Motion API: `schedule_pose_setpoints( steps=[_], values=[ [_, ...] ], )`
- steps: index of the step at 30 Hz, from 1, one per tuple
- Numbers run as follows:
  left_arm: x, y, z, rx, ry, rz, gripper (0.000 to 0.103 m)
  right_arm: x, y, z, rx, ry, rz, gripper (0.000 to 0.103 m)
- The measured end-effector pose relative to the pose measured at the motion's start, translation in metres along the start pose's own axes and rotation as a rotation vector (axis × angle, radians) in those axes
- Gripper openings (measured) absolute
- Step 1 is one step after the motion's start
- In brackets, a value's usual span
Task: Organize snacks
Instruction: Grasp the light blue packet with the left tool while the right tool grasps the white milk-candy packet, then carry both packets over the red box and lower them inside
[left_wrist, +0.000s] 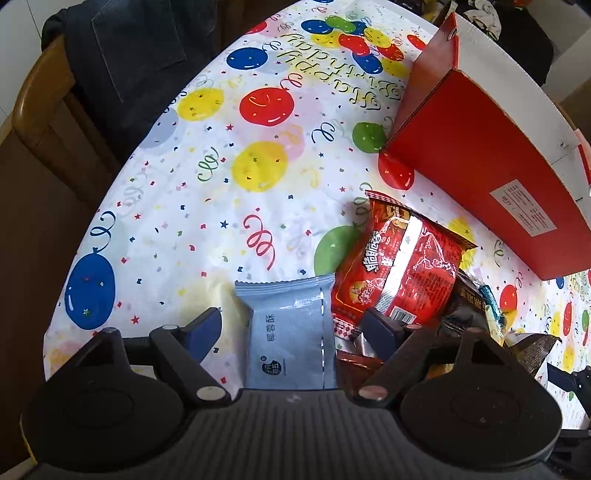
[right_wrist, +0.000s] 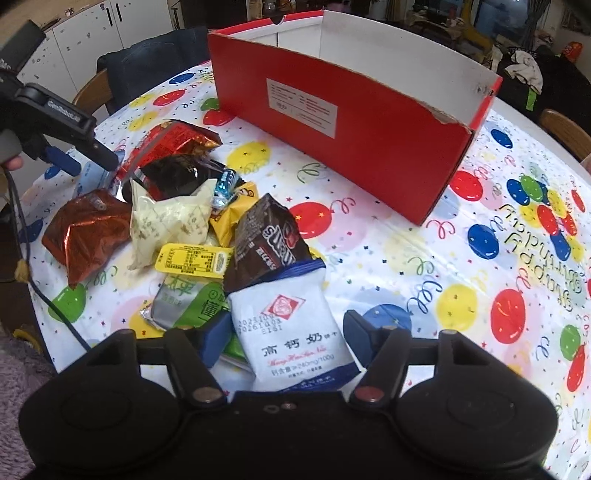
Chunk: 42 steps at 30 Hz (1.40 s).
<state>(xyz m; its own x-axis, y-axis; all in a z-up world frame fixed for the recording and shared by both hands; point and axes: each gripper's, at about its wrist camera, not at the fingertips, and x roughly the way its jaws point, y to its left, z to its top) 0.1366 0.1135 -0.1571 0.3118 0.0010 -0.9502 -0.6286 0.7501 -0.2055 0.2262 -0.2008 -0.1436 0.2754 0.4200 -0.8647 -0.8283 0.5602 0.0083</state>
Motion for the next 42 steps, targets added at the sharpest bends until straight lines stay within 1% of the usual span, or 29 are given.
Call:
schedule_pose_setpoints(
  steps=[3, 5, 8, 10, 11, 12, 13, 16, 22, 26, 33, 36, 42],
  values=[
    [0.003, -0.002, -0.002, 0.012, 0.007, 0.004, 0.072, 0.000, 0.001, 0.000, -0.002, 0.002, -0.002, 0.062],
    [0.006, -0.002, -0.003, 0.018, 0.012, 0.009, 0.071, 0.000, 0.002, 0.000, 0.004, 0.005, 0.003, 0.060],
    [0.005, -0.005, -0.007, 0.044, -0.007, 0.019, 0.068, 0.000, 0.003, 0.001, 0.015, 0.009, -0.005, 0.057],
    [0.004, -0.006, -0.009, 0.063, -0.023, 0.038, 0.057, -0.001, 0.004, 0.001, 0.025, 0.010, -0.009, 0.055],
    [0.003, -0.007, -0.009, 0.072, -0.030, 0.045, 0.055, -0.001, 0.005, 0.001, 0.030, 0.010, -0.015, 0.055],
    [0.002, -0.007, -0.010, 0.079, -0.037, 0.053, 0.048, -0.002, 0.005, 0.001, 0.034, 0.011, -0.020, 0.053],
    [0.002, -0.007, -0.011, 0.087, -0.043, 0.058, 0.047, -0.002, 0.006, 0.001, 0.039, 0.010, -0.025, 0.051],
    [0.001, -0.005, -0.013, 0.104, -0.057, 0.048, 0.046, -0.004, 0.011, 0.001, 0.055, 0.009, -0.052, 0.050],
    [-0.005, 0.004, -0.018, 0.099, -0.065, 0.024, 0.046, -0.009, 0.016, -0.001, 0.111, 0.003, -0.110, 0.049],
    [-0.013, 0.012, -0.021, 0.097, -0.072, 0.006, 0.046, -0.017, 0.021, -0.003, 0.142, -0.008, -0.131, 0.049],
    [-0.032, 0.022, -0.024, 0.104, -0.080, -0.025, 0.046, -0.036, 0.030, -0.004, 0.197, -0.047, -0.166, 0.049],
    [-0.040, 0.024, -0.024, 0.113, -0.075, -0.040, 0.046, -0.045, 0.034, 0.000, 0.214, -0.059, -0.193, 0.049],
    [-0.063, 0.014, -0.018, 0.149, -0.090, -0.084, 0.046, -0.072, 0.034, 0.015, 0.275, -0.131, -0.211, 0.049]
  ],
)
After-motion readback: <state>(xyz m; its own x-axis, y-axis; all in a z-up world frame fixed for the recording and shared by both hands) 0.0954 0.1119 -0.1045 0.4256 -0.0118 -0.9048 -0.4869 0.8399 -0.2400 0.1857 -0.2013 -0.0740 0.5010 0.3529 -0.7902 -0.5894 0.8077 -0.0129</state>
